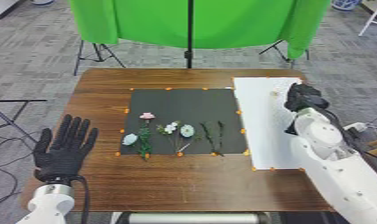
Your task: Arrange flowers
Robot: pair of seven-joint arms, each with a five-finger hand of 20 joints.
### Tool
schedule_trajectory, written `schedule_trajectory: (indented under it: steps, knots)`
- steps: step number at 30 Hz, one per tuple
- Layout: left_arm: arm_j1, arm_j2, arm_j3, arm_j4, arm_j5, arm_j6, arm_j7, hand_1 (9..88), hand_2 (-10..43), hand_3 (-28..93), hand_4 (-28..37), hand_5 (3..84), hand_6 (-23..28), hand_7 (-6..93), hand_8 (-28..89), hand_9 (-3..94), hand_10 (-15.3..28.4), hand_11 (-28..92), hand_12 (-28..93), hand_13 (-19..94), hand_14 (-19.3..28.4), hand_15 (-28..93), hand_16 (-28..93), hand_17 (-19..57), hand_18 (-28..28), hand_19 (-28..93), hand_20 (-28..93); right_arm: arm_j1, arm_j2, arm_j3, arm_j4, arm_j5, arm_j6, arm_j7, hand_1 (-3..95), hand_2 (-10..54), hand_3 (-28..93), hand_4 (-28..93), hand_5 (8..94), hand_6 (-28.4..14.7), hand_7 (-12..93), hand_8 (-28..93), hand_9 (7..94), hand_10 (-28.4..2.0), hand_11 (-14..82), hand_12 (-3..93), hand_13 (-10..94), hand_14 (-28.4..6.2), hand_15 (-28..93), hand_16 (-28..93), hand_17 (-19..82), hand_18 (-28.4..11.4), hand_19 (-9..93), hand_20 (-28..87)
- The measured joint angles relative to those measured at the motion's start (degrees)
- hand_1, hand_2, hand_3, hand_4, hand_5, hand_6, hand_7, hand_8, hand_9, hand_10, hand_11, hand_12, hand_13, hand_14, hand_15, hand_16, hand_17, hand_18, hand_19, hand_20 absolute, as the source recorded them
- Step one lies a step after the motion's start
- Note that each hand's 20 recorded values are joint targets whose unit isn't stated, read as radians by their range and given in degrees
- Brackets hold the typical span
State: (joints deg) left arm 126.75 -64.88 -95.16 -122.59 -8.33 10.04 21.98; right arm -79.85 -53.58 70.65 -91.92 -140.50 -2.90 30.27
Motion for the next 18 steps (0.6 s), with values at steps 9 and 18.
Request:
schedule_trajectory:
  steps: [9, 18]
  knots:
    - [0.2, -0.07, -0.14, -0.02, -0.03, 0.01, -0.22, 26.3, 18.8, 76, -28.3, 46.1, 9.7, 12.9, -11, 40.5, 15.2, 20, 7, 31, 15.7, 32, -8, -7.0, 13.3, 36, 12, -1.7, 1.5, -2.3, -12.0, 2.8, -0.2, -4.7, 61.1, -9.5, 73, -28, 71.7, -0.8, 33, -6, 82.1, -10.4, 15.0, 40.3, 69, -6.7, 43, 37, 32, -21.5, 88, 38]
    - [-0.1, -0.07, -0.22, 0.05, -0.03, 0.11, -0.89, 26.3, 18.8, 76, -28.3, 46.2, 9.8, 12.7, -11, 40.6, 15.2, 20, 7, 31, 15.7, 32, -8, -7.0, 13.3, 36, 12, 0.1, 1.0, -11.3, -15.1, 3.0, -3.4, -11.7, 60.4, -9.5, 73, -28, 71.4, -1.0, 32, -6, 81.6, -10.3, 14.8, 39.9, 69, -6.7, 44, 36, 32, -21.5, 88, 38]
